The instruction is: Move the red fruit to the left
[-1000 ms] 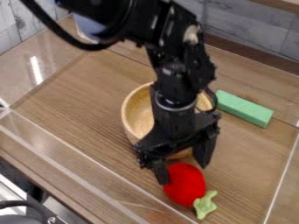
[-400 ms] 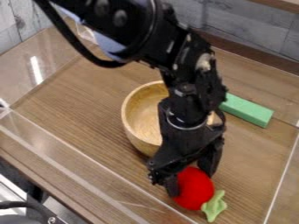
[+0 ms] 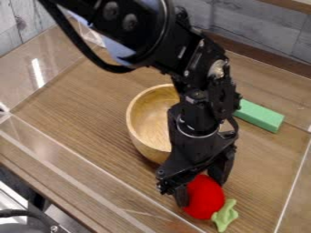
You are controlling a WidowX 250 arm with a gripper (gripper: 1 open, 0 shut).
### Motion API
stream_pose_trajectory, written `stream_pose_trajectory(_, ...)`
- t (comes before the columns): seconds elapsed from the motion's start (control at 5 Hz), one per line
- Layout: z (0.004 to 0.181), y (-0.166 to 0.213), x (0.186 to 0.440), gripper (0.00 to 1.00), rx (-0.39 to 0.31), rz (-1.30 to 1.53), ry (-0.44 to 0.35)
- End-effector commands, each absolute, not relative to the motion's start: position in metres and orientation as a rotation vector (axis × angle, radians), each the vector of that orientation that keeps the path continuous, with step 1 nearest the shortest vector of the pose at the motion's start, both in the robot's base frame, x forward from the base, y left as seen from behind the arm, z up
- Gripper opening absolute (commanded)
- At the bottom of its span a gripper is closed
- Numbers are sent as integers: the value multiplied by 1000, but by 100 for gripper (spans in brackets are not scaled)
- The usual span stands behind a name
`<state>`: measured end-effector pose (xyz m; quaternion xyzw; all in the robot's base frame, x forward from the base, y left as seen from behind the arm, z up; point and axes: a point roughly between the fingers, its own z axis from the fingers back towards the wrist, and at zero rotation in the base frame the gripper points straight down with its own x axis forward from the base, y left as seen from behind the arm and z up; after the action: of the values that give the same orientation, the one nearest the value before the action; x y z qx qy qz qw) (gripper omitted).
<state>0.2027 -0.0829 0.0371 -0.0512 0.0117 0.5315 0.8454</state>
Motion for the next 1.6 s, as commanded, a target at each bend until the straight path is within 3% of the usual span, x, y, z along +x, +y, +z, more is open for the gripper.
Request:
stream_pose_trajectory(0.0,46,-85,216,100,-152,1102,-19)
stream_pose_trajectory(0.4,47,-81,219,100,-164,1079,-65)
stream_pose_trajectory(1.4,44,-82,218,100,-112,1078,-103)
